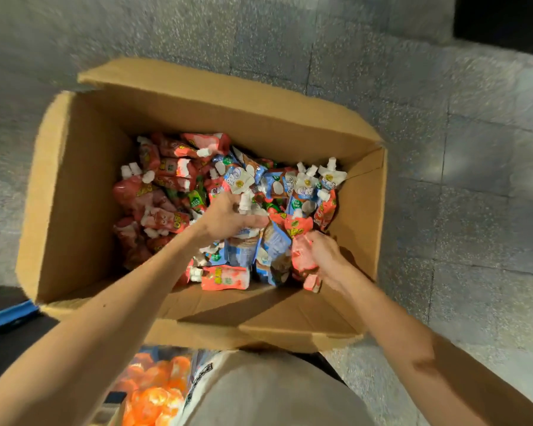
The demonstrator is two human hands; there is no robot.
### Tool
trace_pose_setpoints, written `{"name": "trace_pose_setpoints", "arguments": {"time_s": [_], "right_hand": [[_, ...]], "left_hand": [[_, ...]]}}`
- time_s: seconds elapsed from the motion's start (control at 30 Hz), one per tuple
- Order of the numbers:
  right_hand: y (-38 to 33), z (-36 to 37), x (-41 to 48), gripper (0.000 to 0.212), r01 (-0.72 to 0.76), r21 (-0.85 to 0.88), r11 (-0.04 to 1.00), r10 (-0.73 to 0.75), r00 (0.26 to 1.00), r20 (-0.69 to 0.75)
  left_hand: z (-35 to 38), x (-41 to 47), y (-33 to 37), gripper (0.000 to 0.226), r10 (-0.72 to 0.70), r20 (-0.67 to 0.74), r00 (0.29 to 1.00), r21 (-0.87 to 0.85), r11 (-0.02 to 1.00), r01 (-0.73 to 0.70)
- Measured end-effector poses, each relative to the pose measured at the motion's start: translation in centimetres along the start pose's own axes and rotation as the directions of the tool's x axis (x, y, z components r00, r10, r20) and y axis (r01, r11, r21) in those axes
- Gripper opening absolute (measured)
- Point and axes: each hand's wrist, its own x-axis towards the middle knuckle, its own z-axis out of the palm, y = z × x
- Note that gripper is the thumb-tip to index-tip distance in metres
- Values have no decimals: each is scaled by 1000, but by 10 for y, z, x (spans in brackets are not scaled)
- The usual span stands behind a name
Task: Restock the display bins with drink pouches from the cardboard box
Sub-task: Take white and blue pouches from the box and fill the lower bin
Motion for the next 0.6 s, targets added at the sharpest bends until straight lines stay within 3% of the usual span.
{"name": "trace_pose_setpoints", "arguments": {"time_s": [0.07, 0.17, 0.27, 0.3, 0.33, 0.4, 0.5, 0.6], "right_hand": [[-18, -2, -12, 23, -5, 38, 999, 1, 995, 102], [-34, -6, -26, 26, 73, -88, 993, -50, 971, 233], [-37, -9, -22, 93, 169, -299, 939, -84, 958, 276], [-35, -9, -22, 110, 187, -367, 911, -82, 956, 283], [-30, -9, -17, 111, 193, -421, 886, -71, 955, 289], [-18, -4, -15, 87, 228, -516, 825, -78, 952, 295], [6, 20, -10, 71, 285, -721, 632, -73, 948, 311], [30, 52, -3, 19, 255, -857, 448, 3, 958, 287]], "left_hand": [[-5, -23, 23, 19, 11, -59, 998, -60, 998, -14], [-7, -60, 44, 7, 24, -189, 982, -120, 992, -47], [-4, -88, 42, 13, -15, -346, 938, -93, 995, -19], [-2, -97, 37, 16, -31, -405, 914, -81, 997, -2], [1, -105, 33, 19, -41, -452, 891, -70, 997, 10], [7, -120, 21, 26, -65, -523, 850, -56, 998, 42], [10, -136, 4, 29, -75, -610, 789, -16, 997, 82], [4, -140, -16, 28, -110, -676, 729, -73, 994, 82]]}}
